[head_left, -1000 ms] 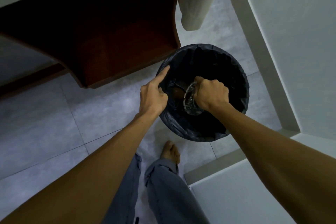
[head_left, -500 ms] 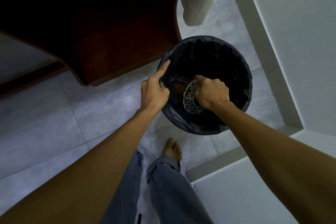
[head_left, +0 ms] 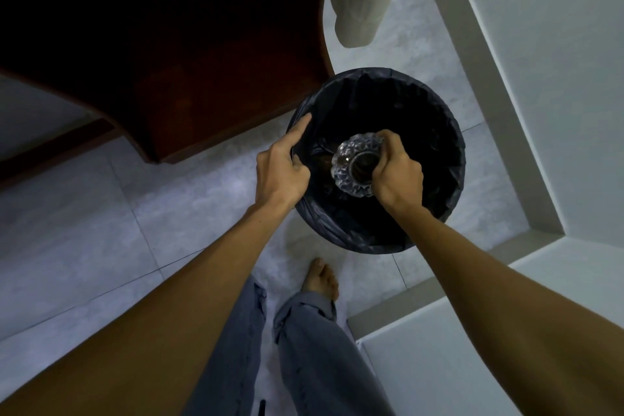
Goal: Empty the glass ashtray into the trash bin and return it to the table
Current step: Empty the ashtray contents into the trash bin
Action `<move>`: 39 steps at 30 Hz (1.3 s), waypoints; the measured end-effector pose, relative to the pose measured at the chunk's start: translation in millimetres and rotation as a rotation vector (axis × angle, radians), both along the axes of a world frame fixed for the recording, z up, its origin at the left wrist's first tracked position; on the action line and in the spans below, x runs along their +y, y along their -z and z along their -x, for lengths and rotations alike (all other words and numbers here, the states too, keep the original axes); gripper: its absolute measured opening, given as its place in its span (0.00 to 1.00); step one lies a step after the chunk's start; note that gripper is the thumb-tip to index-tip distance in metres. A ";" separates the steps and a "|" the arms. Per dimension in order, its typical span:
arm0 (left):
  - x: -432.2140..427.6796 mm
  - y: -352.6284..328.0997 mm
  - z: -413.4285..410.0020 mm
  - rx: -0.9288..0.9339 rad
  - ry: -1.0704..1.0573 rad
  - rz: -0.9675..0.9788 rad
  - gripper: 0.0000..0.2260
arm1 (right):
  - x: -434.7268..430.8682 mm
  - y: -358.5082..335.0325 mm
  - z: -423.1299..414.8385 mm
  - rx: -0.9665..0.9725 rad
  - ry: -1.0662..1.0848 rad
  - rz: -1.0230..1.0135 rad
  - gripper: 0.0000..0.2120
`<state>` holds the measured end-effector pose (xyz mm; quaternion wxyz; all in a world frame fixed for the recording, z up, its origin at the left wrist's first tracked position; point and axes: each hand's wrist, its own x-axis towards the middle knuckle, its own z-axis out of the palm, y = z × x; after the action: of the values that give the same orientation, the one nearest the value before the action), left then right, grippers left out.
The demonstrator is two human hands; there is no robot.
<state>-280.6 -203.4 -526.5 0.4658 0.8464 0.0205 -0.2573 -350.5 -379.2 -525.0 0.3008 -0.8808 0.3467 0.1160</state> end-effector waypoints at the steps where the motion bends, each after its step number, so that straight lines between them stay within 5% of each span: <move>1: -0.4 0.5 0.1 0.006 -0.004 0.000 0.37 | -0.1 0.2 1.2 -0.003 0.010 0.015 0.16; 12: -4.5 8.6 -2.9 0.019 0.011 0.011 0.37 | 4.5 -1.5 3.3 -0.006 -0.111 0.122 0.17; 18: -4.1 11.7 -3.7 -0.008 0.060 -0.004 0.38 | -3.4 0.6 -24.8 0.412 -0.353 0.326 0.16; 23: -2.4 13.9 -2.6 -0.014 0.077 -0.004 0.38 | -2.6 1.4 -31.5 0.336 -0.341 0.376 0.14; 28: -1.5 12.9 -0.2 -0.007 0.089 -0.003 0.37 | -4.1 0.6 -29.2 0.586 -0.450 0.440 0.09; 35: -4.0 14.2 0.1 -0.017 0.119 -0.037 0.38 | -7.5 4.0 -35.6 0.538 -0.416 0.439 0.06; 39: -1.0 13.8 2.7 -0.023 0.181 -0.063 0.37 | -4.7 6.7 -40.5 0.789 -0.575 0.502 0.09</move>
<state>-283.3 -204.4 -540.3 0.4140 0.8619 -0.0533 -0.2878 -310.0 -383.9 -531.7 -0.1153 -0.8744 0.1955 0.4288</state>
